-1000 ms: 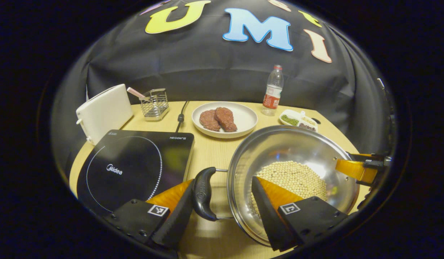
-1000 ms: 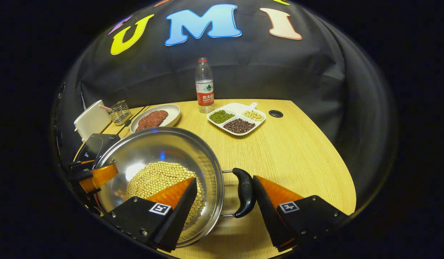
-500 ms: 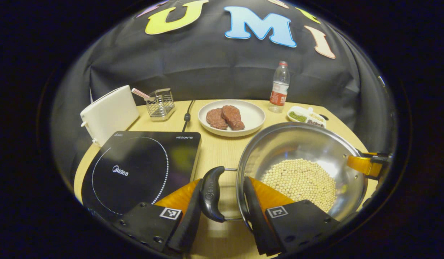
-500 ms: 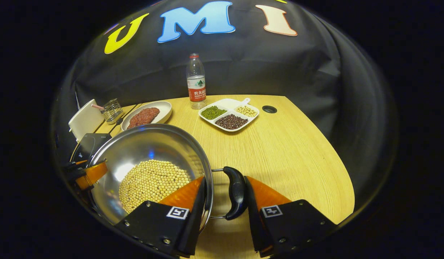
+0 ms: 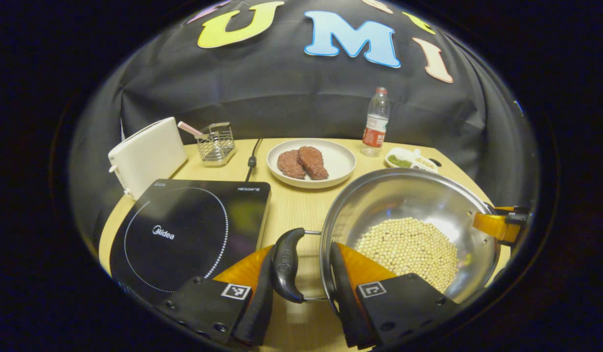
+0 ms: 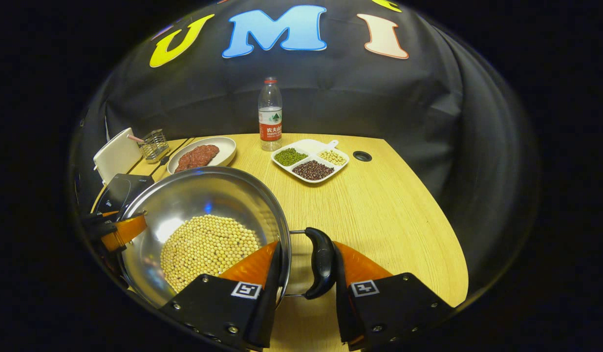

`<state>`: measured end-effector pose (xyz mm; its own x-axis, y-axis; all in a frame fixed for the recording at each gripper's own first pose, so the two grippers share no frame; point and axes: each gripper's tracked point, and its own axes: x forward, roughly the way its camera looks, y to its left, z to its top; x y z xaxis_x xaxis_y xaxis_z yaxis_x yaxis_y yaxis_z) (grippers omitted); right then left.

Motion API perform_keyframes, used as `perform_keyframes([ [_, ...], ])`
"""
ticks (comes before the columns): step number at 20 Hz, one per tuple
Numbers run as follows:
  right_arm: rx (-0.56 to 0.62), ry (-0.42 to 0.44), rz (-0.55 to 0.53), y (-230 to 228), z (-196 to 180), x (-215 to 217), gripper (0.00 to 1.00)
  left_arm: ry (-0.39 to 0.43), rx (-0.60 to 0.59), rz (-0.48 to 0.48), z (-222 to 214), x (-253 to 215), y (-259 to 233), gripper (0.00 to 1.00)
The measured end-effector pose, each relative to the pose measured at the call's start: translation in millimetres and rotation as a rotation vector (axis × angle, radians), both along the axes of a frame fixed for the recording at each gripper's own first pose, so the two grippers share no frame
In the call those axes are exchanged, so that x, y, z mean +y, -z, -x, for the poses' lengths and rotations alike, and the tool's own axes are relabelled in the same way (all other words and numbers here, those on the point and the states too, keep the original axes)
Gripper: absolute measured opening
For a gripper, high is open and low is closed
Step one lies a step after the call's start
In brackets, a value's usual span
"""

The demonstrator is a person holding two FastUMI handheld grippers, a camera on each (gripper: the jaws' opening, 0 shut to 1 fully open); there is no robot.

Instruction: First push the handle of the pot to place it horizontally, then grasp the pot with both hands and set it on the induction cooktop.

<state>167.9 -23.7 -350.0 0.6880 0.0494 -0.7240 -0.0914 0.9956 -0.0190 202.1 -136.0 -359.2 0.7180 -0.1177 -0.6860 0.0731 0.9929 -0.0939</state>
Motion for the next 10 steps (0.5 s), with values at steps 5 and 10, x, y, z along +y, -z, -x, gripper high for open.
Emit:
perform_keyframes([
  [5,-0.025,0.017,-0.014,-28,5,6,0.52,0.009,-0.037,0.002,-4,9,-29,0.62],
  [10,-0.040,0.017,-0.024,-44,10,24,0.52,0.002,-0.060,-0.010,-4,31,-47,0.62],
])
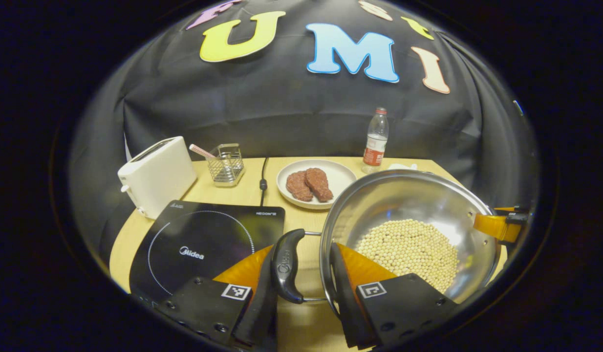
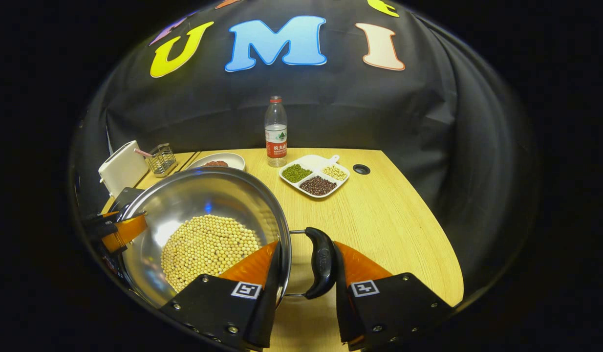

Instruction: First push the handle of the pot to place it horizontally, then grasp the pot with both hands and set it on the induction cooktop.

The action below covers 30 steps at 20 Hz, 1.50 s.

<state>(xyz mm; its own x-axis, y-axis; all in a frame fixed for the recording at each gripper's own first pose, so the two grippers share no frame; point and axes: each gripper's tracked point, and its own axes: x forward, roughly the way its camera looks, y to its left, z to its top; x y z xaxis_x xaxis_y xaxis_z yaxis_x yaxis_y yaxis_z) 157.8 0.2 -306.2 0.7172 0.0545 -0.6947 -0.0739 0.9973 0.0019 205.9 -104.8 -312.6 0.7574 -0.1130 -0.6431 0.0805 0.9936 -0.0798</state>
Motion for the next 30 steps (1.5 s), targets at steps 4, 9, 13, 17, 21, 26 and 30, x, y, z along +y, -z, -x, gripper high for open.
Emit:
perform_keyframes([
  [4,-0.007,-0.004,-0.006,-7,3,21,0.52,-0.011,-0.007,-0.003,1,23,-7,0.64],
  [9,-0.009,-0.015,-0.004,-12,8,52,0.52,-0.024,-0.006,-0.010,5,58,-8,0.69],
  [13,-0.012,-0.029,-0.003,-14,12,83,0.52,-0.040,-0.008,-0.012,4,91,-6,0.69],
  [17,-0.017,-0.035,-0.006,-17,14,116,0.52,-0.051,-0.014,-0.015,5,127,-5,0.64],
  [21,-0.013,-0.036,-0.015,-16,19,150,0.52,-0.054,-0.016,-0.029,3,163,-3,0.65],
  [26,-0.009,-0.043,-0.034,-15,25,194,0.52,-0.067,-0.016,-0.045,1,210,-2,0.62],
  [30,-0.030,-0.043,-0.037,-17,26,225,0.52,-0.078,-0.018,-0.045,-5,245,1,0.64],
])
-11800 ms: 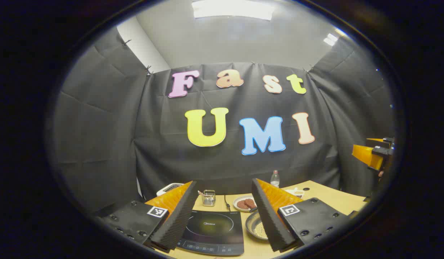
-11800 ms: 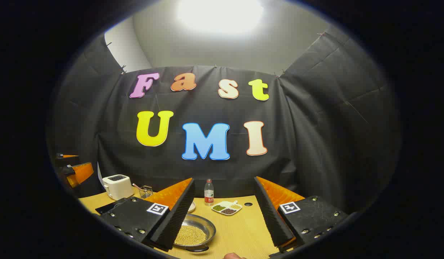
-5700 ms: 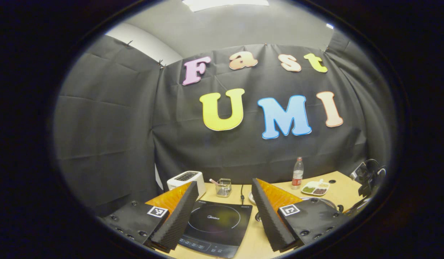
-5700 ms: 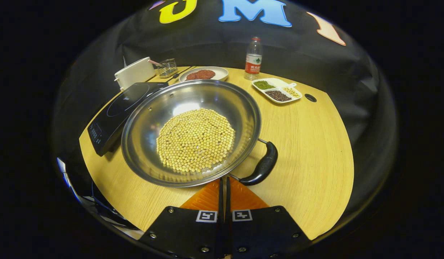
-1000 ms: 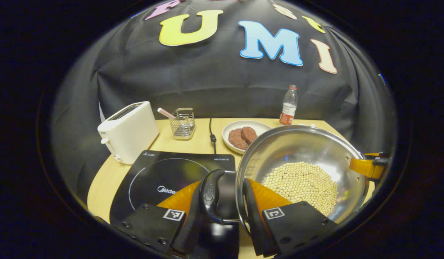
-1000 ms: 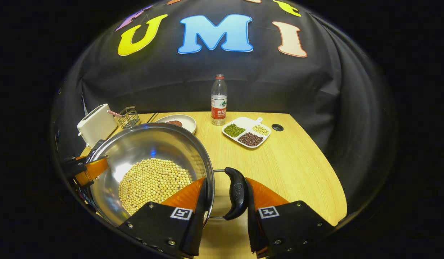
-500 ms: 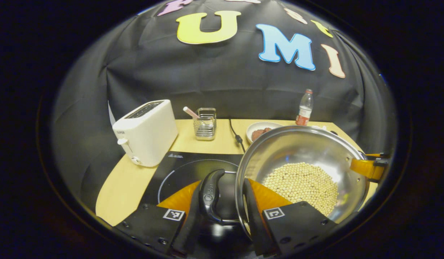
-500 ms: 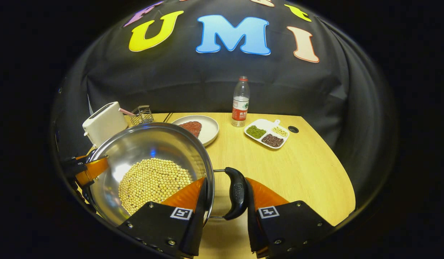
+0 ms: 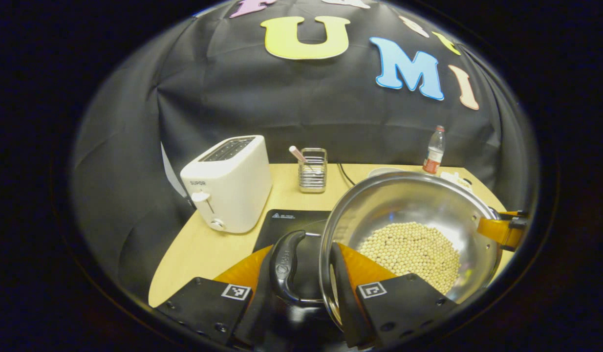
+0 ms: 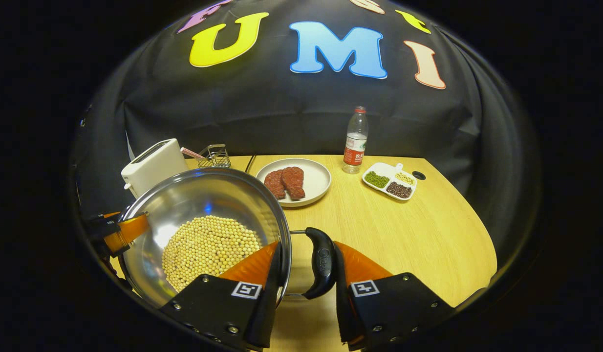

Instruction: First push the handle of the pot to place it horizontally, then grasp the pot with both hands and set it on the induction cooktop.

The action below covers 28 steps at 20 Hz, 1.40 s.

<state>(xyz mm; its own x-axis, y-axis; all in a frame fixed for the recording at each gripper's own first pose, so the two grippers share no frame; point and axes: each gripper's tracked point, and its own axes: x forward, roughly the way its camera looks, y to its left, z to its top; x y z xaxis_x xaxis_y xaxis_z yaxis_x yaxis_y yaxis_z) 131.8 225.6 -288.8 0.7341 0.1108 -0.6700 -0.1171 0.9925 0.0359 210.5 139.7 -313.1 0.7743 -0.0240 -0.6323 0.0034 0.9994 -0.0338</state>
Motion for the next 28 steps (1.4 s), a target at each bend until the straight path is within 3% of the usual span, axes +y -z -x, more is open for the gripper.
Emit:
perform_keyframes([
  [11,0.016,-0.007,0.005,11,-12,64,0.52,-0.018,0.017,-0.009,-18,63,23,0.65],
  [12,0.015,-0.010,0.002,11,-13,69,0.52,-0.022,0.014,-0.015,-20,67,24,0.62],
  [13,0.013,-0.012,0.005,12,-14,72,0.52,-0.022,0.012,-0.017,-22,71,24,0.68],
  [15,0.026,-0.017,0.001,15,-13,77,0.52,-0.025,0.016,-0.019,-24,77,27,0.64],
  [18,0.034,-0.012,-0.021,17,-15,79,0.52,-0.032,0.001,-0.018,-25,79,28,0.70],
  [21,-0.019,-0.037,-0.024,5,-17,78,0.63,-0.098,-0.081,0.008,-29,82,14,0.78],
  [23,-0.081,-0.048,-0.018,-11,-20,70,1.00,-0.134,-0.164,-0.004,-26,84,-21,0.89],
  [25,-0.127,-0.063,-0.023,-27,-18,61,0.98,-0.137,-0.219,-0.039,-29,80,-44,1.00],
  [28,-0.207,-0.069,-0.014,-56,-16,32,0.98,-0.113,-0.307,-0.051,-25,51,-89,1.00],
])
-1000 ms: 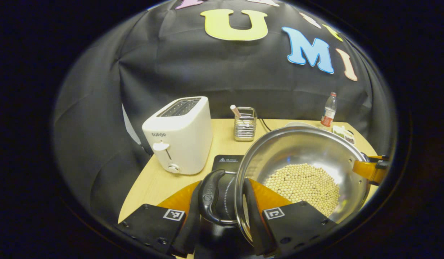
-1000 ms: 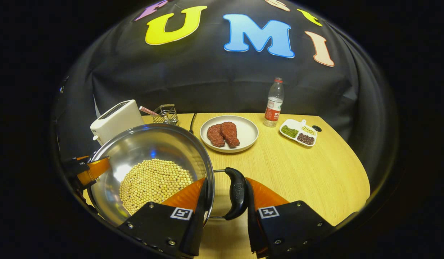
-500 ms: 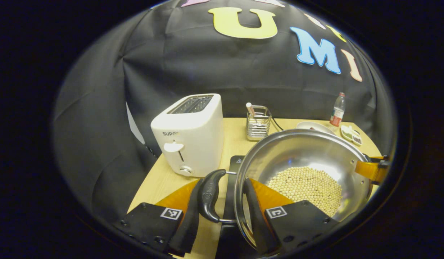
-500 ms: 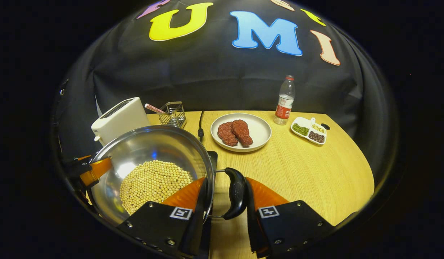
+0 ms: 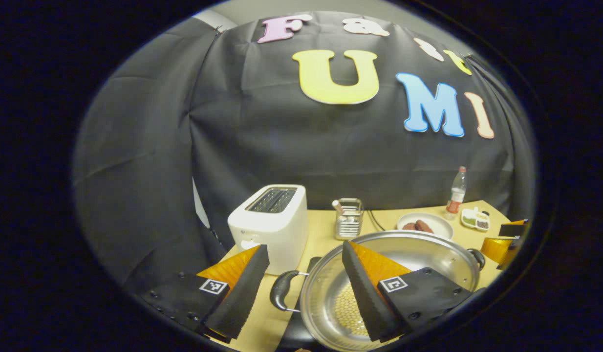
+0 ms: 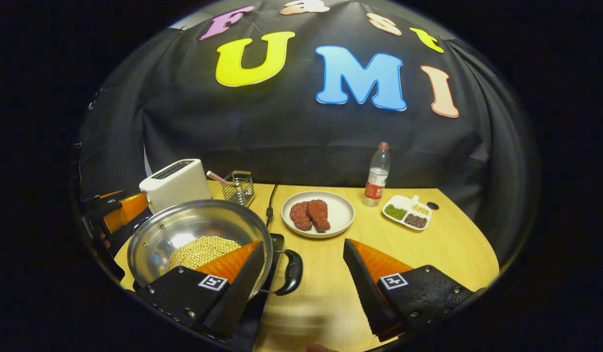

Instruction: First push the handle of the pot to place it horizontally, then grasp the pot with both hands and set it on the induction cooktop.

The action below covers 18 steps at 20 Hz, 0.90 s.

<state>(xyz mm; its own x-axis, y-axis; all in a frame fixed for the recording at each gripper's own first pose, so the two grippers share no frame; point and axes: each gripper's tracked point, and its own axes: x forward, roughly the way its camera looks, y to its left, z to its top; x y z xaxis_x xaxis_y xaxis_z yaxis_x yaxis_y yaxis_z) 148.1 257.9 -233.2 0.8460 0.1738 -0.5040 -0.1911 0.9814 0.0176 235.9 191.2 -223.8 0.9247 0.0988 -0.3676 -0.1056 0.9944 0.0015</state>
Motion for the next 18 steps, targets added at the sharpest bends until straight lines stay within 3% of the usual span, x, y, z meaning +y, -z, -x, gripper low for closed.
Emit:
perform_keyframes([
  [1,-0.028,0.003,-0.002,-11,1,-11,0.98,0.011,-0.028,0.004,3,-14,-15,0.95],
  [3,-0.092,0.006,-0.004,-37,5,-37,0.98,0.029,-0.075,0.012,11,-44,-43,0.94],
  [6,-0.174,0.005,0.012,-68,17,-83,0.97,0.047,-0.147,0.052,27,-99,-89,1.00],
  [9,-0.229,0.025,0.021,-93,34,-133,0.97,0.053,-0.230,0.056,52,-145,-127,0.98],
  [12,-0.263,0.038,-0.005,-113,53,-173,0.97,0.081,-0.262,0.042,87,-196,-147,0.94],
  [16,-0.332,0.029,-0.007,-137,78,-227,0.97,0.087,-0.299,0.061,129,-251,-175,0.99],
  [18,-0.362,0.020,-0.013,-149,90,-249,0.97,0.091,-0.321,0.065,150,-274,-192,0.97],
])
